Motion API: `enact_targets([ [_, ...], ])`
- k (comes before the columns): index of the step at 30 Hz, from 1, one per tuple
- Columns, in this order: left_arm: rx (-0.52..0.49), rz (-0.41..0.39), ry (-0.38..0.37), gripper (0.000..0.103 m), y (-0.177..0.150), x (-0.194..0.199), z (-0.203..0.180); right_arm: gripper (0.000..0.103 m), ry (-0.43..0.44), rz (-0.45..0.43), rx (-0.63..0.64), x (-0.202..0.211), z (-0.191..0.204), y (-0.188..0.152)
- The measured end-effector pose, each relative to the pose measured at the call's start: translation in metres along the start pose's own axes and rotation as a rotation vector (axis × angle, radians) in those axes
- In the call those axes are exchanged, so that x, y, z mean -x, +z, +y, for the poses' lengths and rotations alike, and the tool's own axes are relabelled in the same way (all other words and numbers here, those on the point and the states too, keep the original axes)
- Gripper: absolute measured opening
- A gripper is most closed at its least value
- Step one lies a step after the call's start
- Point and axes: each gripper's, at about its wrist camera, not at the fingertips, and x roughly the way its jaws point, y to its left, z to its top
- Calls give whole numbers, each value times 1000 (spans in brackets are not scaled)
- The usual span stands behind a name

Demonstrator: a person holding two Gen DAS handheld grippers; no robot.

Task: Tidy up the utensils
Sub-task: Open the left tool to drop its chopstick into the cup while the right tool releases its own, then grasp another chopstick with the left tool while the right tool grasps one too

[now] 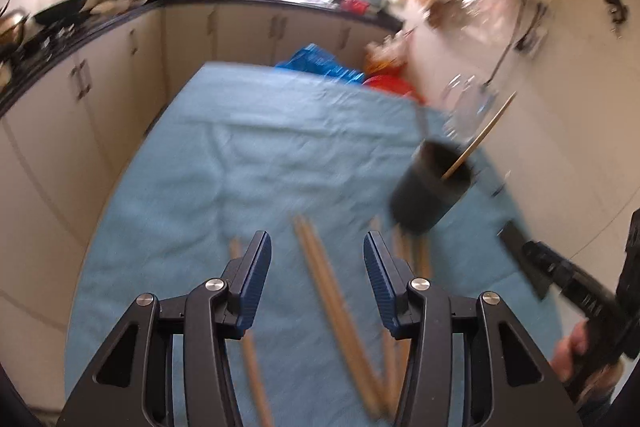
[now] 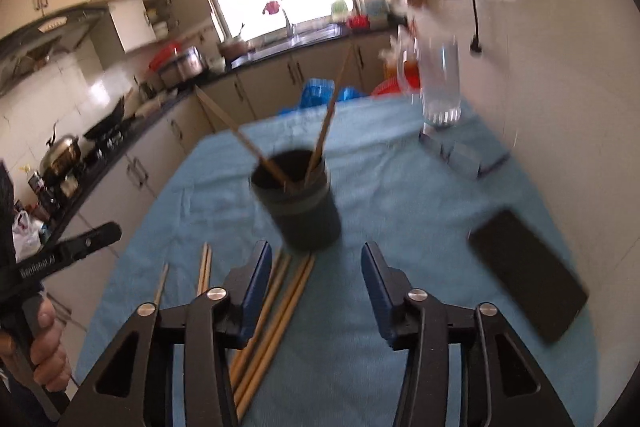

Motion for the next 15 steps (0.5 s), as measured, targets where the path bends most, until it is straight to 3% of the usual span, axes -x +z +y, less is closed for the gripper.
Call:
enact_targets([
  [5,56,36,23,50,-36,-4,28,42,56,129,-84,-21,-8,-20],
  [10,28,90,99,59,-53,-12,38,45,-16,145,-114,-28,-7,-30],
  [15,41,125,82,59,-56,-22,44,45,-52,241,-152,-46,-14,-35],
])
